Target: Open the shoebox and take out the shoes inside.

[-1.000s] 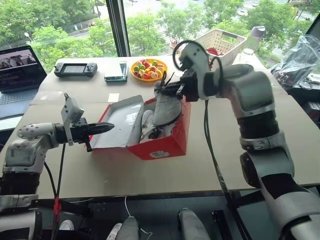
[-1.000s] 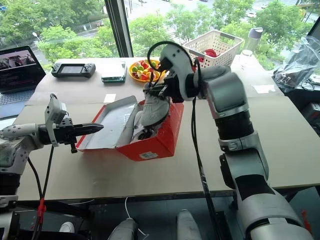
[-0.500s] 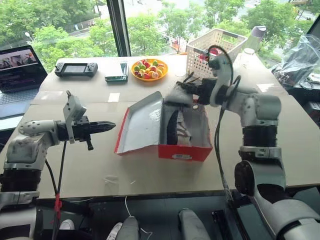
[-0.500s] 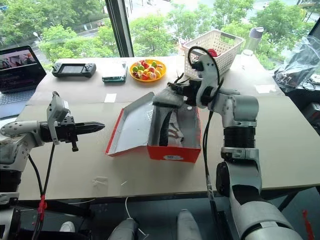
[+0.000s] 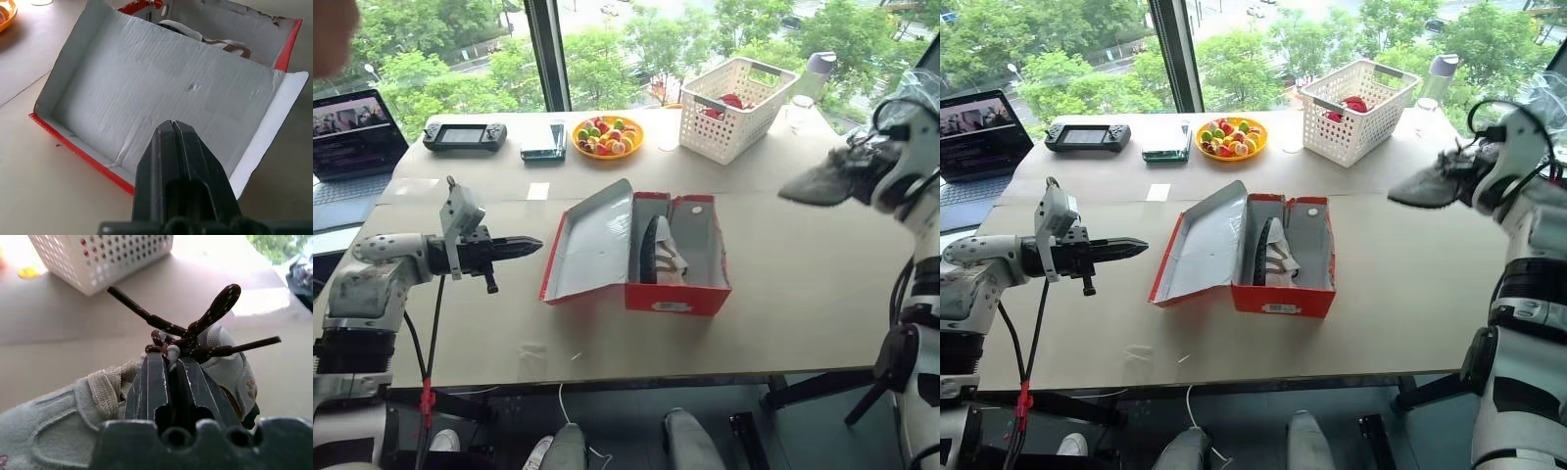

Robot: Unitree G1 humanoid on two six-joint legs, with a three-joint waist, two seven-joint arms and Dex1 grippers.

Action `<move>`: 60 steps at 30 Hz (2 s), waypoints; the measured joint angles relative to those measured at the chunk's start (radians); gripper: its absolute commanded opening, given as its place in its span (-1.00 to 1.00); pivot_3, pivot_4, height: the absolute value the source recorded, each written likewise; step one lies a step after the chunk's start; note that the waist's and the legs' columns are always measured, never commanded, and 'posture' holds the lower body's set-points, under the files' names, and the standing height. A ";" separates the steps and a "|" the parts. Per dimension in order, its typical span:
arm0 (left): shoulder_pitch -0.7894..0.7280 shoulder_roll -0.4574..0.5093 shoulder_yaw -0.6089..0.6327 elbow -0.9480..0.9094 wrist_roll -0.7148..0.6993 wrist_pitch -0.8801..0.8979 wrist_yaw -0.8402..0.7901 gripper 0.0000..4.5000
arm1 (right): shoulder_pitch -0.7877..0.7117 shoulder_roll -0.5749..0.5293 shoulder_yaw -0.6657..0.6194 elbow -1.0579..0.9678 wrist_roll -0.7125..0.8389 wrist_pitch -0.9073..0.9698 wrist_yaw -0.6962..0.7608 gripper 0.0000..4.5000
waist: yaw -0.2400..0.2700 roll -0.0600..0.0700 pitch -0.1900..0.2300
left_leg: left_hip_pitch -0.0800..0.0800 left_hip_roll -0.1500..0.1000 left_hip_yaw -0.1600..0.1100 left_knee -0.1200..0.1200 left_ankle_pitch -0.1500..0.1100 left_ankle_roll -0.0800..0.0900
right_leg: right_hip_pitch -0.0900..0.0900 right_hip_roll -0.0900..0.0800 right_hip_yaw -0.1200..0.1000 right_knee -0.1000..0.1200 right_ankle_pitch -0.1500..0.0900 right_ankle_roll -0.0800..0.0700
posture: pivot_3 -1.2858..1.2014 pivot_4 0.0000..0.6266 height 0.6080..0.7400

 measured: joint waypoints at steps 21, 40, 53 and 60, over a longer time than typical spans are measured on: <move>-0.003 -0.034 -0.005 -0.033 -0.002 0.024 0.006 -1.00 | 0.160 -0.087 0.094 -0.753 -0.004 0.296 -0.005 0.99 | 0.001 0.001 0.001 | 0.003 0.000 0.000 0.000 0.000 0.000 | 0.010 -0.001 0.000 -0.013 0.005 0.006 | 0.03 -0.52 0.76; -0.018 -0.076 -0.040 0.001 0.003 0.021 -0.005 -1.00 | 0.050 0.318 0.136 -1.338 0.565 1.246 -0.258 0.99 | 0.053 -0.002 0.000 | 0.000 0.001 -0.004 0.001 0.001 0.001 | 0.008 0.000 -0.004 -0.012 0.010 -0.002 | 0.03 -0.52 0.76; 0.009 -0.080 -0.042 -0.013 0.002 0.021 -0.001 -1.00 | 0.103 0.288 0.313 -1.134 0.518 1.228 -0.247 0.99 | 0.044 -0.002 0.000 | 0.001 0.001 -0.004 0.001 0.001 0.002 | 0.009 0.001 -0.004 -0.012 0.007 0.002 | 0.03 -0.52 0.76; 0.017 -0.091 -0.042 -0.019 0.002 0.020 0.000 -1.00 | 0.037 0.340 0.373 -0.887 0.483 1.106 -0.133 0.99 | 0.032 -0.004 -0.002 | 0.008 0.003 -0.003 0.001 0.002 0.002 | 0.015 0.003 -0.004 -0.011 0.008 0.001 | 0.03 -0.52 0.76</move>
